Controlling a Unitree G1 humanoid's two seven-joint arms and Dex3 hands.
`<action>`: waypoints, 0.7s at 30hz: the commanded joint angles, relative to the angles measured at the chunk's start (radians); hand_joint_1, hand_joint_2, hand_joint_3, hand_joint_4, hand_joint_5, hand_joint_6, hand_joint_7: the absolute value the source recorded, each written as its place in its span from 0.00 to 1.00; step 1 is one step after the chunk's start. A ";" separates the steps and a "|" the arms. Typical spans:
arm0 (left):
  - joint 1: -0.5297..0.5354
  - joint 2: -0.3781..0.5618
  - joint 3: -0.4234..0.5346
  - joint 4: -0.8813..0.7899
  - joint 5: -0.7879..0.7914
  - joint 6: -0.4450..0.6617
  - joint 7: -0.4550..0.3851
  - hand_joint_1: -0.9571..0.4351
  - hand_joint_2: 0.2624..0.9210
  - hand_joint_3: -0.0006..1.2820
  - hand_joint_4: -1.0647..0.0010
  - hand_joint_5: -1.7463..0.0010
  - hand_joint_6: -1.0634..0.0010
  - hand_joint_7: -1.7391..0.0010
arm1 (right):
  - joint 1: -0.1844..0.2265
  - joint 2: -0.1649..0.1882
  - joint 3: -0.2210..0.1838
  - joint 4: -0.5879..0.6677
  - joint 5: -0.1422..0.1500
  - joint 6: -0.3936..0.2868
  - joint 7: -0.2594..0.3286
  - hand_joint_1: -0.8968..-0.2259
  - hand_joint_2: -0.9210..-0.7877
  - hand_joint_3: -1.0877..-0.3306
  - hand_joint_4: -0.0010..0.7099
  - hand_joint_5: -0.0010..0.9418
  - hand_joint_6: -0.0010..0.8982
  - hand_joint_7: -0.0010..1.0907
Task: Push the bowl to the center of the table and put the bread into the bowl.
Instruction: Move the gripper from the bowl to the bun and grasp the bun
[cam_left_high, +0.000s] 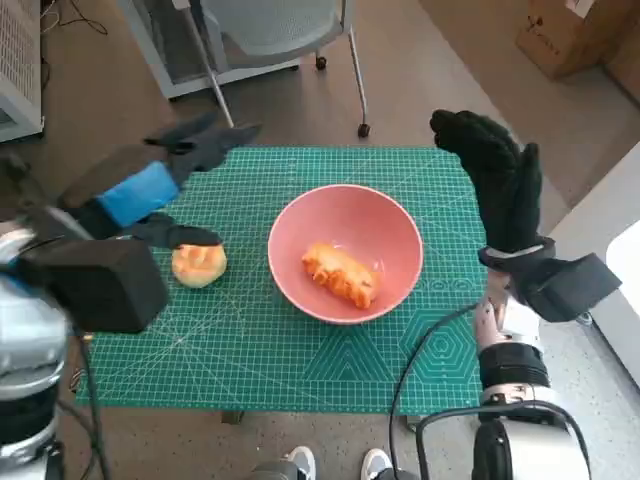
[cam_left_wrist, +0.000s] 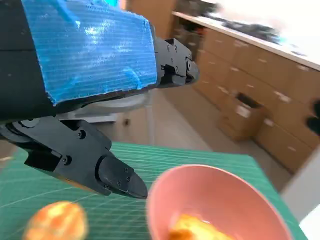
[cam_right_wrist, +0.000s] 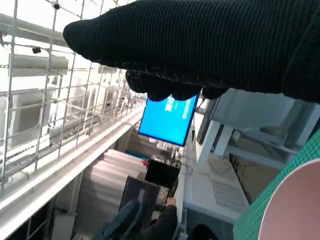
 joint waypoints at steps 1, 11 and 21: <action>0.060 0.037 0.025 -0.011 0.004 0.013 0.011 0.59 0.78 0.00 0.97 1.00 0.77 0.97 | 0.004 0.009 -0.005 0.021 0.010 0.022 0.013 0.50 0.00 0.61 0.49 0.00 0.52 0.00; 0.141 0.048 -0.007 0.023 0.057 0.035 0.050 0.61 0.78 0.00 0.97 1.00 0.76 0.98 | -0.002 0.016 -0.009 0.024 0.025 0.046 0.031 0.50 0.00 0.62 0.49 0.00 0.52 0.00; 0.134 0.039 -0.113 0.145 0.147 0.003 0.095 0.61 0.78 0.00 0.97 1.00 0.76 0.99 | -0.005 0.012 -0.017 0.022 0.024 0.054 0.043 0.52 0.00 0.62 0.49 0.00 0.52 0.00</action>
